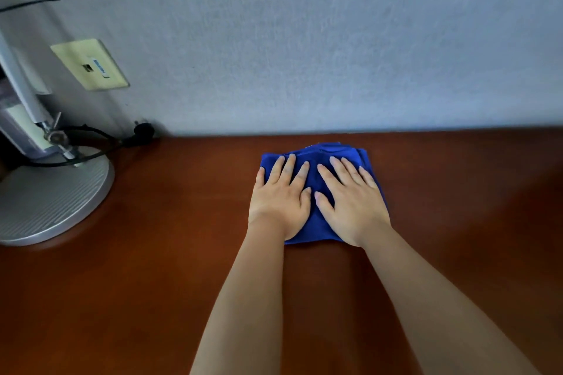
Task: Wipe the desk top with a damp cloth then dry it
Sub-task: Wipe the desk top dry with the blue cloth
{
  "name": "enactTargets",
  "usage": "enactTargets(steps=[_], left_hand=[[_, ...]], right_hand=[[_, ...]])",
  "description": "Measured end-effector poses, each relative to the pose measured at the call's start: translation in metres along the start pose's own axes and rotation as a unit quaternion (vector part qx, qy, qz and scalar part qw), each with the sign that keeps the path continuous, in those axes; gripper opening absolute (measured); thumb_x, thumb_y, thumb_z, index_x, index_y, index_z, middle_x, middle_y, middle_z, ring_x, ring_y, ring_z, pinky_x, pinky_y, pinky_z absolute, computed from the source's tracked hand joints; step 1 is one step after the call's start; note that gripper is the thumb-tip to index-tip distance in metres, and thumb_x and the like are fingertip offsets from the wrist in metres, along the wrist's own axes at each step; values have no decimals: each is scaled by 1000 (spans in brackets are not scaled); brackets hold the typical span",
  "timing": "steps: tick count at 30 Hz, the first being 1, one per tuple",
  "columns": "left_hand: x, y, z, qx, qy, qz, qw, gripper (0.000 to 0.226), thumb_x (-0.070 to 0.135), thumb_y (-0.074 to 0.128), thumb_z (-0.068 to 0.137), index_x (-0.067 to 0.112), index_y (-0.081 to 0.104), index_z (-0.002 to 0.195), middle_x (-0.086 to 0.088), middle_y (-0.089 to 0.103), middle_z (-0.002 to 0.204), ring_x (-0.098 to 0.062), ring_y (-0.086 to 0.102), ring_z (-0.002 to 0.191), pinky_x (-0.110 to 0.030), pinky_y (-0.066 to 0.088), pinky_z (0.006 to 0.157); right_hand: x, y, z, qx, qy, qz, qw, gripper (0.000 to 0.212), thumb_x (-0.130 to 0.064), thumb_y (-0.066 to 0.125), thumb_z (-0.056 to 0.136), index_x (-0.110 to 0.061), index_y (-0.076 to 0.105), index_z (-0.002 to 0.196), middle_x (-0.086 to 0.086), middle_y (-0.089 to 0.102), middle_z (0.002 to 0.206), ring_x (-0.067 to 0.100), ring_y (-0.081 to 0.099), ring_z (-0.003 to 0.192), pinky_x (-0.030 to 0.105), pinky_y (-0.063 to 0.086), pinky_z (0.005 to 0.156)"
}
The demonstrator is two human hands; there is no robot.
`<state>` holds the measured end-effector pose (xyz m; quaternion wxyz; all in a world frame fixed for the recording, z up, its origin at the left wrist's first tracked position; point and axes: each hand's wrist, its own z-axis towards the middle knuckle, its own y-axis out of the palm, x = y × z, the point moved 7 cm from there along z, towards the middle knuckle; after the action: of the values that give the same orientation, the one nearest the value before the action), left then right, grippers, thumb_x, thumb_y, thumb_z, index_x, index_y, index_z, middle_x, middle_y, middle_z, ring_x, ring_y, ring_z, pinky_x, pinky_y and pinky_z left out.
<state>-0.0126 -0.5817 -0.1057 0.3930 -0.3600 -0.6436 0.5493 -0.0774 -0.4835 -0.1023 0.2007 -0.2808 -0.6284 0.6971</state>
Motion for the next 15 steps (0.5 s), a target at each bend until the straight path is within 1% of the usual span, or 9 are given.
enactTargets(steps=[3,5,10,15], left_hand=[[-7,-5,29,4,-9,-3,1000,55,39,15,103,29,-1,154,2,-8,163,-15,-13,148,-43,-5,121],[-12,-7,46,7,-17,-3,1000,55,39,16,103,29,-1,154,1,-7,163,-16,-12,148,-43,-5,121],[-19,-10,69,14,-27,-4,1000,55,39,17,103,29,2,155,2,-5,163,-15,-10,149,-43,-3,121],[-17,-10,63,9,-33,-2,999,55,39,16,103,28,1,155,1,-6,163,-16,-10,149,-42,-4,121]], right_hand=[[7,1,33,-7,-7,-5,1000,62,-52,14,97,-27,11,153,-2,4,162,13,-2,148,34,-3,120],[10,2,53,-9,-11,-5,1000,59,-49,21,99,-27,12,153,-2,4,162,13,-2,148,34,-3,120],[14,1,78,-4,-20,10,1000,59,-49,24,99,-26,14,153,-1,6,162,14,0,148,34,-3,120],[14,2,76,-12,-23,7,1000,60,-50,21,100,-26,13,153,0,5,162,15,-1,148,36,-3,120]])
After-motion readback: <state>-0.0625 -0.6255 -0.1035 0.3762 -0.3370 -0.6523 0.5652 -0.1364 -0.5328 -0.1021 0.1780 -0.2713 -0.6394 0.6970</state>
